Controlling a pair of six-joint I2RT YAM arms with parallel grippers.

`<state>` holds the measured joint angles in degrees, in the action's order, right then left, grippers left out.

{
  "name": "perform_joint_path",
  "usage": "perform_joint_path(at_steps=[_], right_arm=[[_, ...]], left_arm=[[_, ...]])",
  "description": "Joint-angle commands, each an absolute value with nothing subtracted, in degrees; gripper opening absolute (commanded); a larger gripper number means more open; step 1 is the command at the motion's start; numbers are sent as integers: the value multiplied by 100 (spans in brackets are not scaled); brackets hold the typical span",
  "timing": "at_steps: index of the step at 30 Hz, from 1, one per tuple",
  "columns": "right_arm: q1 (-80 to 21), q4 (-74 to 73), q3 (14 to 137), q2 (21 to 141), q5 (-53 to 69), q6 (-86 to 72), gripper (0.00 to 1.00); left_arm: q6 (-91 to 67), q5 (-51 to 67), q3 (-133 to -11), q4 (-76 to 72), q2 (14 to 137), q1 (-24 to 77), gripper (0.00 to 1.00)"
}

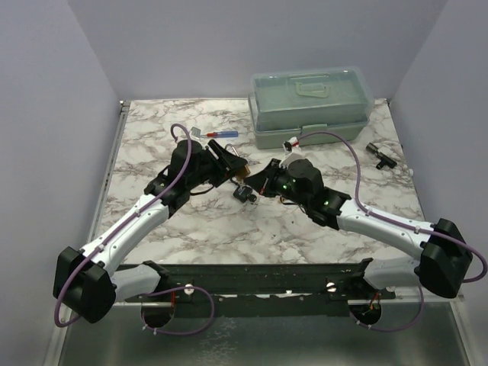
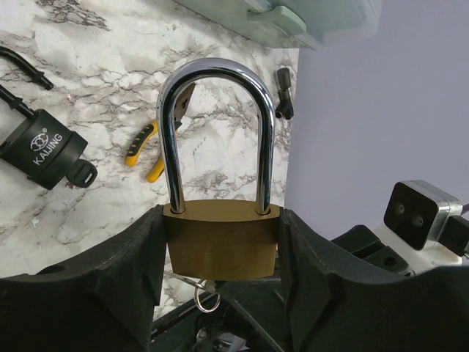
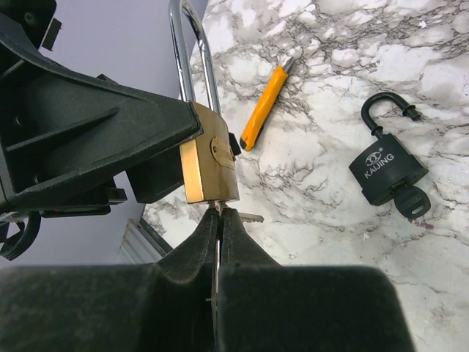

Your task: Unlock with the key

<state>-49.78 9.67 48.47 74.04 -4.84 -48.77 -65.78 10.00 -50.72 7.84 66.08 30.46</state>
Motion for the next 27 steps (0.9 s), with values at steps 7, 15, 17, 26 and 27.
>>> perform_joint_path(at_steps=[7,15,17,26,27], right_arm=[[-4734,1617,4542,7396,-525,-5084,0],[-4555,2146,4417,7381,-146,-5230,0],[-4483,2300,4384,7390,-40,-5304,0],[-4324,2915,4314,7424,651,-5446,0],[-4304,2982,4302,7422,734,-5482,0]], left_arm=[[-6926,2044,-5107,-221,6140,3317,0],[-7011,2199,-5106,-516,6044,3327,0],[-7026,2243,-5114,-598,6023,3339,0],[-6986,2450,-5074,-1004,5870,3356,0],[-6971,2456,-5072,-1024,5857,3356,0]])
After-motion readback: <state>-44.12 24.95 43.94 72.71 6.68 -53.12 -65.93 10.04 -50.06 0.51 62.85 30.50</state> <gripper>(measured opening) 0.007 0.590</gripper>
